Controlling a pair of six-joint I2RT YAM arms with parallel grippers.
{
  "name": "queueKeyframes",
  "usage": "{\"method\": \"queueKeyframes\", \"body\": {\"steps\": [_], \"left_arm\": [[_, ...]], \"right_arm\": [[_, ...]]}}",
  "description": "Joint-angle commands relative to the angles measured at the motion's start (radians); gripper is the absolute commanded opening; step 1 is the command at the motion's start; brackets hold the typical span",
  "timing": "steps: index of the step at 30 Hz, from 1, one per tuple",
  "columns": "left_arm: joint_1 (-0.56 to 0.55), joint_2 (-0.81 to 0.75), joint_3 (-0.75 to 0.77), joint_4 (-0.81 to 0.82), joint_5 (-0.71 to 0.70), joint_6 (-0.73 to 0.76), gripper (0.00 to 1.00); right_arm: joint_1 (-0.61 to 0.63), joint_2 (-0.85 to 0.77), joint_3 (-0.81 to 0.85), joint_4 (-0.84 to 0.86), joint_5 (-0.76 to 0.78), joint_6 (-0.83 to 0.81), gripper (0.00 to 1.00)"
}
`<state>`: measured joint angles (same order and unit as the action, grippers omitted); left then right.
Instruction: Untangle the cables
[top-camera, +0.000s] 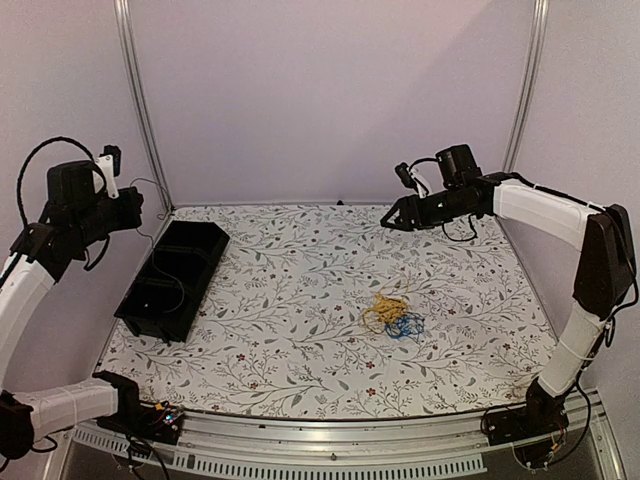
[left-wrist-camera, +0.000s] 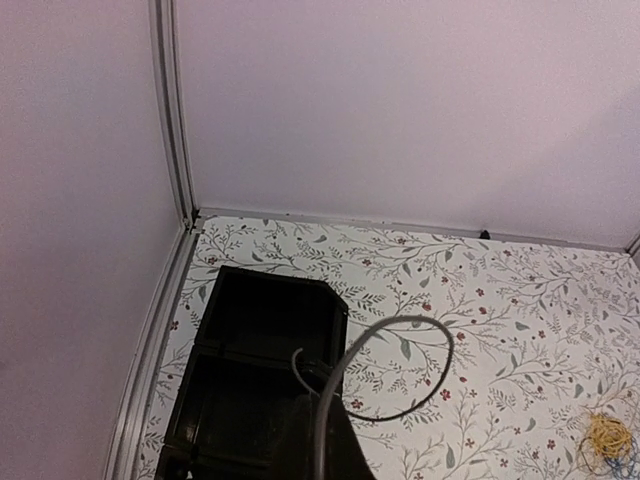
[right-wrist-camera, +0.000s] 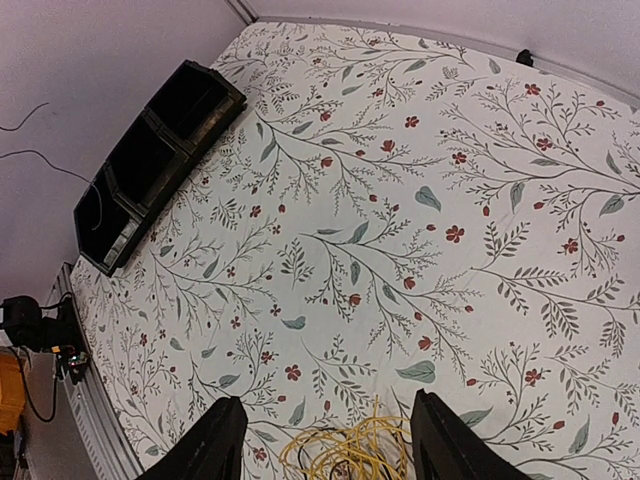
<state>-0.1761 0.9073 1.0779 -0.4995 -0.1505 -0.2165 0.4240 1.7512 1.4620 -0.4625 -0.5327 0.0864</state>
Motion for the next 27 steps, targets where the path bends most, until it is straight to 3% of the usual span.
{"method": "queueKeyframes", "body": {"steps": [1, 9, 13, 18, 27], "left_arm": [[0.064, -0.062, -0.096, 0.026, 0.051, -0.023, 0.00], [0.147, -0.072, -0.166, -0.102, 0.106, -0.033, 0.00], [0.175, 0.024, -0.116, -0.235, 0.192, -0.116, 0.00], [0.175, 0.100, -0.120, -0.392, 0.201, -0.277, 0.00], [0.176, -0.045, -0.211, -0.465, 0.178, -0.476, 0.00]], "right_arm": [[-0.007, -0.026, -0.010, 0.016, 0.005, -0.009, 0.61], [-0.006, -0.008, -0.002, 0.015, 0.002, -0.013, 0.61], [-0.006, 0.000, 0.000, 0.014, 0.002, -0.017, 0.61], [-0.006, -0.002, -0.002, 0.014, 0.006, -0.026, 0.61], [-0.008, -0.010, -0.015, 0.013, 0.012, -0.043, 0.61]]}}
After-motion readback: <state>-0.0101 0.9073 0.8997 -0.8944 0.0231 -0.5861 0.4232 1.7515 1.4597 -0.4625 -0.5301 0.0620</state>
